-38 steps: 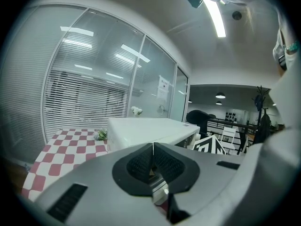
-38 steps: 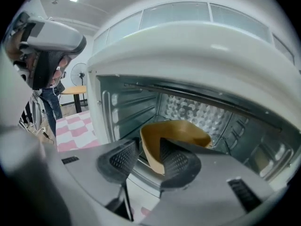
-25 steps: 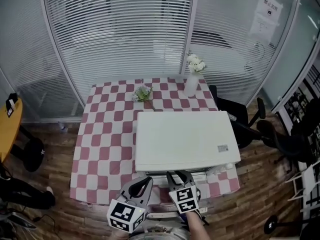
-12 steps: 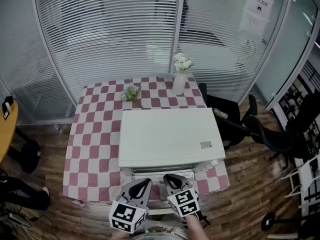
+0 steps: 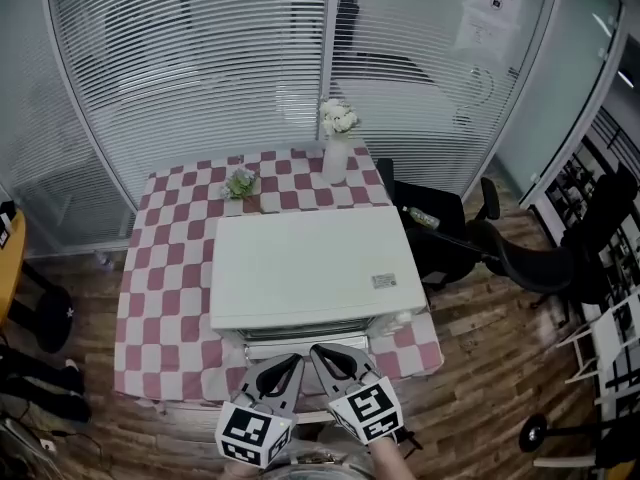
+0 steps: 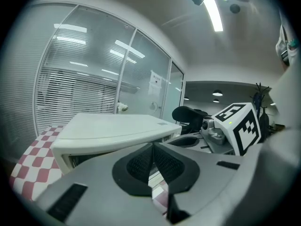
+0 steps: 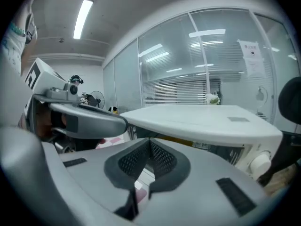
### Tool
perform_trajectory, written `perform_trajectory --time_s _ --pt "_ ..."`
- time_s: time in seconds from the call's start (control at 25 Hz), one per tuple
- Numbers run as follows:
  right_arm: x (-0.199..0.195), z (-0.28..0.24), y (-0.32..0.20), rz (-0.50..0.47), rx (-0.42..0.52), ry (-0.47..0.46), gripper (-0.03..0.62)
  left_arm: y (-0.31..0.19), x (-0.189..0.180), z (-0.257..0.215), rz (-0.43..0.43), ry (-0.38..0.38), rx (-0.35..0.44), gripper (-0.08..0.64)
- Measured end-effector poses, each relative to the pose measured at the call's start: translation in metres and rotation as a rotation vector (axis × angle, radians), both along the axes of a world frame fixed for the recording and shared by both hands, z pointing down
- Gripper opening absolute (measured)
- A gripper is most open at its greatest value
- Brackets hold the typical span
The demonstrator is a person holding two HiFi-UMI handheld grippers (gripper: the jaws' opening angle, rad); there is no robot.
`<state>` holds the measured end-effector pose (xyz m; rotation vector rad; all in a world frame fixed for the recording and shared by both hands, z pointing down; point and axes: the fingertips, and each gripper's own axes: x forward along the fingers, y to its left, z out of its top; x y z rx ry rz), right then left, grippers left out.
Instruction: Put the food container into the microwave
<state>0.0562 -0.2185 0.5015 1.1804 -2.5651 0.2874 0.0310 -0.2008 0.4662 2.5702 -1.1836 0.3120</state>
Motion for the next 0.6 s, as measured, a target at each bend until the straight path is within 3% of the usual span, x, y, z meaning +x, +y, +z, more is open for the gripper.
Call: perform_trajectory --time_s 0.6 --pt "0.000 -0.122 0.007 -0.059 0.271 -0.184 -0.006 -0.012 0.003 -0.072 -0.062 0.066 0.194 0.014"
